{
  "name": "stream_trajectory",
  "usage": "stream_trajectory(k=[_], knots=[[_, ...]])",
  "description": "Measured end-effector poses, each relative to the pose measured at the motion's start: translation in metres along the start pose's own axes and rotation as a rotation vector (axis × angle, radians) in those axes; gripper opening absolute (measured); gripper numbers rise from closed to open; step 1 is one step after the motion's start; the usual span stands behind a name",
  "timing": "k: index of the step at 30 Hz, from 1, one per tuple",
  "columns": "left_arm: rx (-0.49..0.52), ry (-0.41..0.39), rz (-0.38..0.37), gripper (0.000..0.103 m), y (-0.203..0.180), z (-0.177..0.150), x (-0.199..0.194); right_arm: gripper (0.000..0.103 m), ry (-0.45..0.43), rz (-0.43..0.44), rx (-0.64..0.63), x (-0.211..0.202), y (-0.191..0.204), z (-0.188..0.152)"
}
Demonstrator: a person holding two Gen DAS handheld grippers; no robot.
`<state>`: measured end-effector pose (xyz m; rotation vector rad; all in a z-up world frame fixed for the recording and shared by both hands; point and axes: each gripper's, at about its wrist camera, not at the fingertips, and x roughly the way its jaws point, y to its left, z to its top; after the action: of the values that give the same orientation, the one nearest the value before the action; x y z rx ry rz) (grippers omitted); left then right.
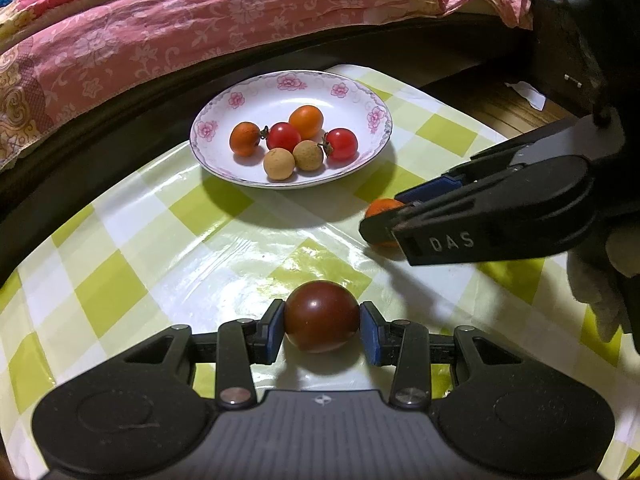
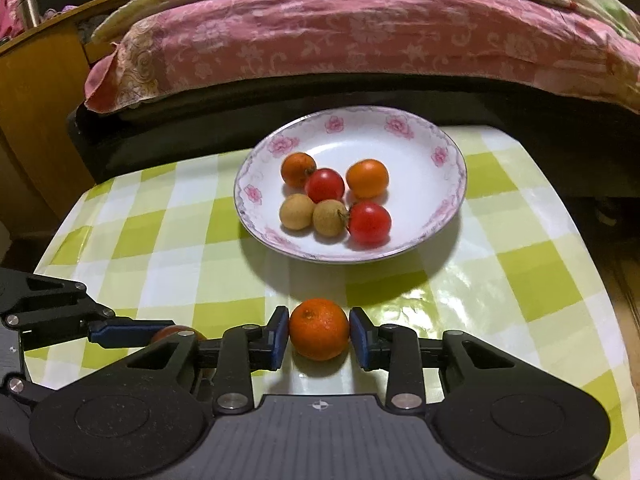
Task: Organize fruits
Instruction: 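Grasp the dark brown tomato with the left tool while the right tool grasps the tangerine, then lift both fruits and carry them over the white plate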
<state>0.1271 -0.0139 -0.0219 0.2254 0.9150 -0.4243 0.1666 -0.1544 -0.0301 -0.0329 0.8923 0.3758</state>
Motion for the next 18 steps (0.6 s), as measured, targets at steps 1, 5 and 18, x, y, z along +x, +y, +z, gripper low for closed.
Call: stream_trajectory(k=[1, 5, 18], knots=[[-0.001, -0.001, -0.001, 0.047, 0.000, -0.001, -0.001, 0.029, 0.002, -0.003, -0.005, -0.001, 0.001, -0.001], [-0.004, -0.003, -0.001, 0.047, 0.003, -0.006, -0.007, 0.028, 0.013, -0.003, -0.027, -0.009, 0.006, -0.003], [0.043, 0.009, -0.006, 0.047, -0.013, -0.013, -0.010, 0.029, 0.079, -0.015, -0.095, -0.028, 0.013, -0.028]])
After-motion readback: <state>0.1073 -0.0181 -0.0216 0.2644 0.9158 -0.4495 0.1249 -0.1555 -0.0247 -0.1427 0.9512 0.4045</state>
